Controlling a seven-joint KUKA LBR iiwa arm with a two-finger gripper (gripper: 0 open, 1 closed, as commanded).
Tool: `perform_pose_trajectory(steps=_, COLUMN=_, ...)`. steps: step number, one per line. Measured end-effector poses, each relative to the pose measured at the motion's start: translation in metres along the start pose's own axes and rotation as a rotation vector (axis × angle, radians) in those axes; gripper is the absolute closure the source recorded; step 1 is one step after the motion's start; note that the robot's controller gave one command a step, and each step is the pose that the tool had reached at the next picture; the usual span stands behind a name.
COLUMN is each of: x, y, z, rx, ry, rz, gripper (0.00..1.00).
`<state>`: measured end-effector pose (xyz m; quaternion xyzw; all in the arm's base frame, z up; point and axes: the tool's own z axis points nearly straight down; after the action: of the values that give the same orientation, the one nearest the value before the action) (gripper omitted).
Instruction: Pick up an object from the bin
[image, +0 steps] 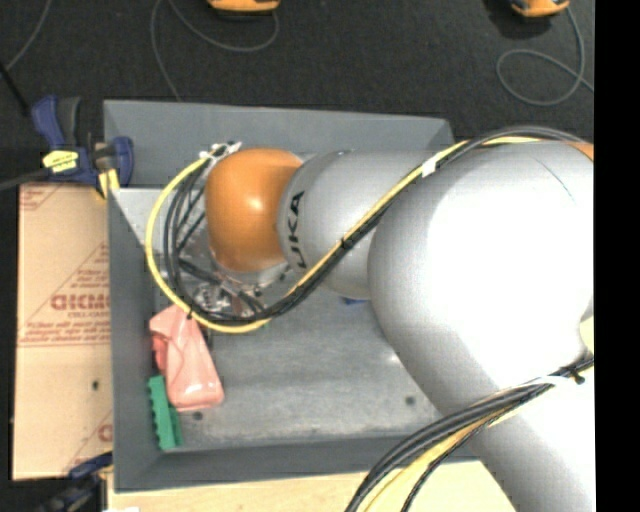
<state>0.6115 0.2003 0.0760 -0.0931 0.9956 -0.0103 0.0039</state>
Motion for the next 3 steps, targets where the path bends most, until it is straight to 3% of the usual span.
perform_pose_trajectory(steps=1, x=0.001, y=-0.006, z=-0.003, rx=0.000, ry=-0.001, rz=-0.001, gripper=1.00)
perform_pose_trajectory(steps=2, x=-0.010, y=0.000, z=-0.038, rx=0.000, ry=0.004, rz=0.015, gripper=1.00)
perform_pose_trajectory(steps=3, x=-0.004, y=0.000, z=-0.059, rx=-0.002, ry=-0.007, rz=0.023, gripper=1.00)
